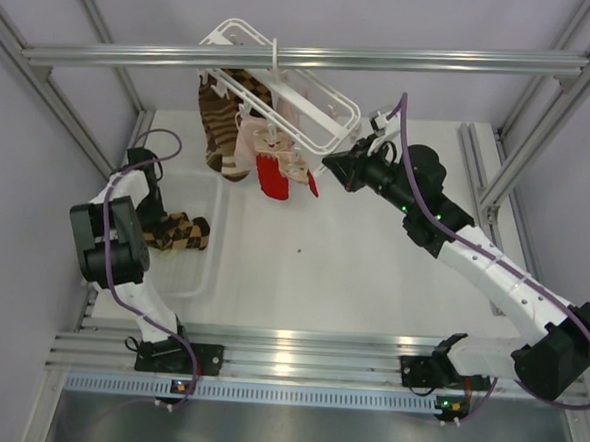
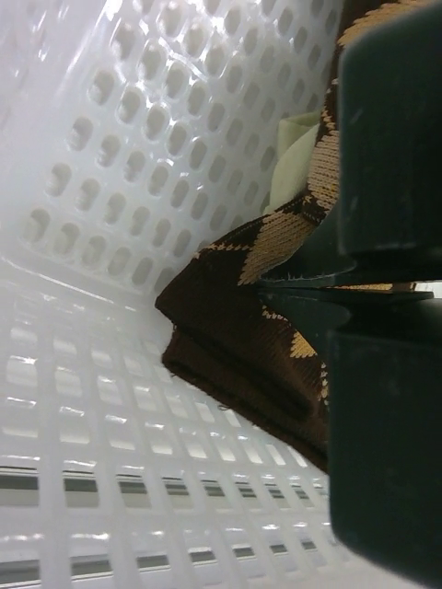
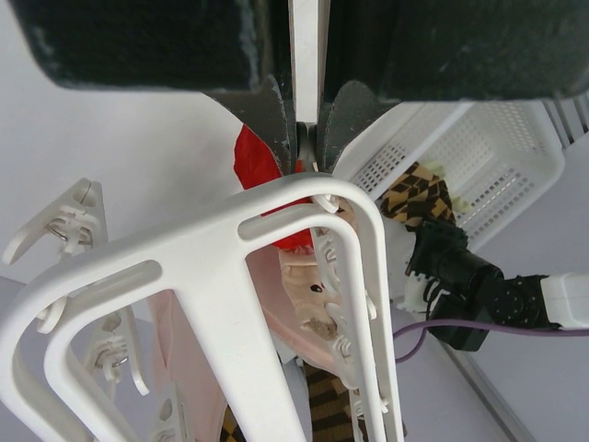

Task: Clip the socks to the hanger
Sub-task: Adjust the sock in the bin.

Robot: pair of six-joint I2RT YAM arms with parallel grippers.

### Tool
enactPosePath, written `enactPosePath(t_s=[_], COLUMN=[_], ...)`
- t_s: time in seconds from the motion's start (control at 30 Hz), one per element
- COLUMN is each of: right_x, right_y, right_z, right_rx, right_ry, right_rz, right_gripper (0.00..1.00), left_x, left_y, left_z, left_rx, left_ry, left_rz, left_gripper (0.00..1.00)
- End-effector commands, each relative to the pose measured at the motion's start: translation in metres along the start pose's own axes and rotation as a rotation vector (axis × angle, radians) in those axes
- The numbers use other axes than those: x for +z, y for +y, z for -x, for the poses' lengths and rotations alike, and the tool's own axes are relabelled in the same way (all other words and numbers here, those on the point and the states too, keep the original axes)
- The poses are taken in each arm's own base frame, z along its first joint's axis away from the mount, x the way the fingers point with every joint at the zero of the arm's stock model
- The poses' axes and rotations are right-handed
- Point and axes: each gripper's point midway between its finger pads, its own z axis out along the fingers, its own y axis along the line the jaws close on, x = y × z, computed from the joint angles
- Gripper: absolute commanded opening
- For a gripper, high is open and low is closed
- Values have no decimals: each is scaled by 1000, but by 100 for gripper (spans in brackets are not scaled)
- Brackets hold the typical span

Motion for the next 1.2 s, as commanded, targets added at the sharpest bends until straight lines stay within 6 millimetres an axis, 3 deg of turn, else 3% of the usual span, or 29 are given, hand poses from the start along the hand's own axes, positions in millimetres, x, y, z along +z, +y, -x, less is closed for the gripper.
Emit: enactPosePath(t_s=[0.0,0.4,0.47,0.6,0.77,1.03,1.17], right_x=[0,-6,-6,-7,-7,-3,1], right_y=[-8,-5,-4,-2,-2,-4,-7], right_z=[19,19,19,22,21,21,20], right_rx=[-7,-11,-12,-12,-14,-20,-24], right_ry=[-37,-51,-55,-62,-56,-40,-31], right_rz=[-32,-17,-11,-3,-3,-15,-29], right_gripper=[0,0,0,0,0,0,0], left_x=[-22,-90,-89,-71,-56,-19,-6], left_y=[-10,-2,0,11,12,0,-13], left_z=[17,35,23,-7,-23,-12,-9], left_rx=[-39,-65,-42,-50,-88,-110,-102], left_ry=[-107,-265,-213,-68,-43,-14,-3], left_rz=[-92,-147,-141,-43,-15,-23,-73], left_gripper=[0,0,2,40,42,40,48])
